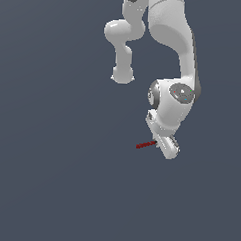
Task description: Pick up the object and move it to a goal position.
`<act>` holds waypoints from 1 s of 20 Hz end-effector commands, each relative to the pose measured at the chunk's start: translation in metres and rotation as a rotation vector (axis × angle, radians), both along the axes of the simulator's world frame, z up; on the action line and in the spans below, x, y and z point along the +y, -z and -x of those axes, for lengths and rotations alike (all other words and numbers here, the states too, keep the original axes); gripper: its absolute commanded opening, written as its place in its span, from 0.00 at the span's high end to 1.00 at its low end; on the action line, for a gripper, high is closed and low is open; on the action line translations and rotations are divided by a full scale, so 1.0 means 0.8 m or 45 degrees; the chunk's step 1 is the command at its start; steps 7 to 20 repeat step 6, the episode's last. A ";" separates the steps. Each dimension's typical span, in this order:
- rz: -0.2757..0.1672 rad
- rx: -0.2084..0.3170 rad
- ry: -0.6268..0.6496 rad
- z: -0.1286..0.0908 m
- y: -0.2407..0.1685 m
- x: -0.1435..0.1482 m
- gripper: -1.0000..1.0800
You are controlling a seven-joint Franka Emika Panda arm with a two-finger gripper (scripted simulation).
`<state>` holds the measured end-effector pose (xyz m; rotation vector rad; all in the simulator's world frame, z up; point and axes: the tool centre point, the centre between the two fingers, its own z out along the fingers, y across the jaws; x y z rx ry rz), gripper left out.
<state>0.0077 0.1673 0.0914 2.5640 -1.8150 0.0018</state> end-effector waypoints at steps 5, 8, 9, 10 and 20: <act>0.000 0.001 0.001 -0.009 -0.010 0.011 1.00; 0.000 0.001 0.001 -0.009 -0.011 0.012 1.00; 0.000 0.001 0.001 -0.009 -0.011 0.012 1.00; 0.000 0.001 0.001 -0.009 -0.011 0.012 1.00; 0.000 0.001 0.001 -0.009 -0.011 0.012 1.00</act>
